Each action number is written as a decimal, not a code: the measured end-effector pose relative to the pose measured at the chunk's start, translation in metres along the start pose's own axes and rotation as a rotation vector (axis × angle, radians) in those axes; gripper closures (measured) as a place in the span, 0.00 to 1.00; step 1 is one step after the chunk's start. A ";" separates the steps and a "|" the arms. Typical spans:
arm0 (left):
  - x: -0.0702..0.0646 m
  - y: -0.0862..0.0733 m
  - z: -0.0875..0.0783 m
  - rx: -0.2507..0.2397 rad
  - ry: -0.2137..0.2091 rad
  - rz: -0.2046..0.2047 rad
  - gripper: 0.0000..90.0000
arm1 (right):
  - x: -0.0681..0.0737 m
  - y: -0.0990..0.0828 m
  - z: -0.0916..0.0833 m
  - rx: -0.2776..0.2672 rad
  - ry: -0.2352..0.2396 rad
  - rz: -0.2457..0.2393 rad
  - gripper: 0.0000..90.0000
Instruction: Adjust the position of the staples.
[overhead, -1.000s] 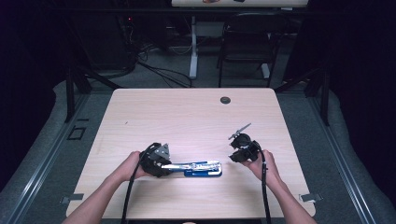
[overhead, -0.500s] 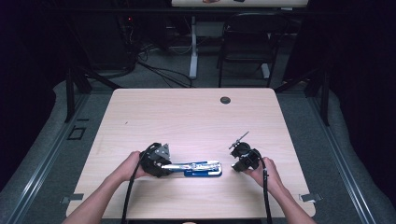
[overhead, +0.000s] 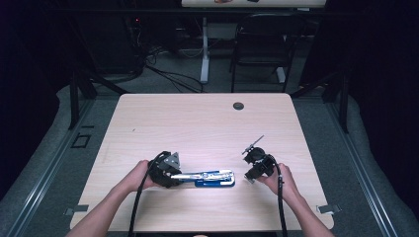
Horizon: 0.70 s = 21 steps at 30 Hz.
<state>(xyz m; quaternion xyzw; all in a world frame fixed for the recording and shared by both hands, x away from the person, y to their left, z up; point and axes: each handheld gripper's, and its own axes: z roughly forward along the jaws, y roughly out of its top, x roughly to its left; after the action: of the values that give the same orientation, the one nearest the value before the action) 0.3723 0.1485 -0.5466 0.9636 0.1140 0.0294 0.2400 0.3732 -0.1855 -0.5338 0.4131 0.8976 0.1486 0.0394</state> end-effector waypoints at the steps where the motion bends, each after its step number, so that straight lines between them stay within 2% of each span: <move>1: 0.000 0.000 0.000 0.000 0.000 0.000 0.66 | 0.000 0.001 0.001 0.011 -0.001 0.001 0.84; 4: 0.000 0.000 0.000 0.000 -0.001 0.000 0.66 | 0.001 0.003 0.003 0.028 -0.006 -0.003 0.83; 10: 0.000 0.000 0.000 0.003 -0.004 0.001 0.66 | 0.003 0.006 0.007 0.027 -0.010 -0.002 0.84; 17: 0.000 0.000 0.000 0.002 -0.003 0.002 0.66 | 0.002 0.008 0.007 0.066 -0.012 -0.025 0.86; 18: 0.000 0.000 0.000 0.002 -0.004 0.001 0.66 | -0.004 0.014 0.000 0.177 -0.022 -0.116 0.87; 19: 0.001 0.000 0.000 0.003 -0.006 0.003 0.66 | 0.003 0.007 0.009 0.054 -0.008 -0.009 0.87; 21: 0.000 0.000 0.000 0.003 -0.004 0.006 0.66 | 0.003 0.007 0.010 0.049 -0.010 -0.005 0.87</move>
<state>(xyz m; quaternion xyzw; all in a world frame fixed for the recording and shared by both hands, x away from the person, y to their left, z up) 0.3727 0.1486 -0.5466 0.9643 0.1106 0.0281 0.2389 0.3786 -0.1765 -0.5412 0.4122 0.9019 0.1246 0.0341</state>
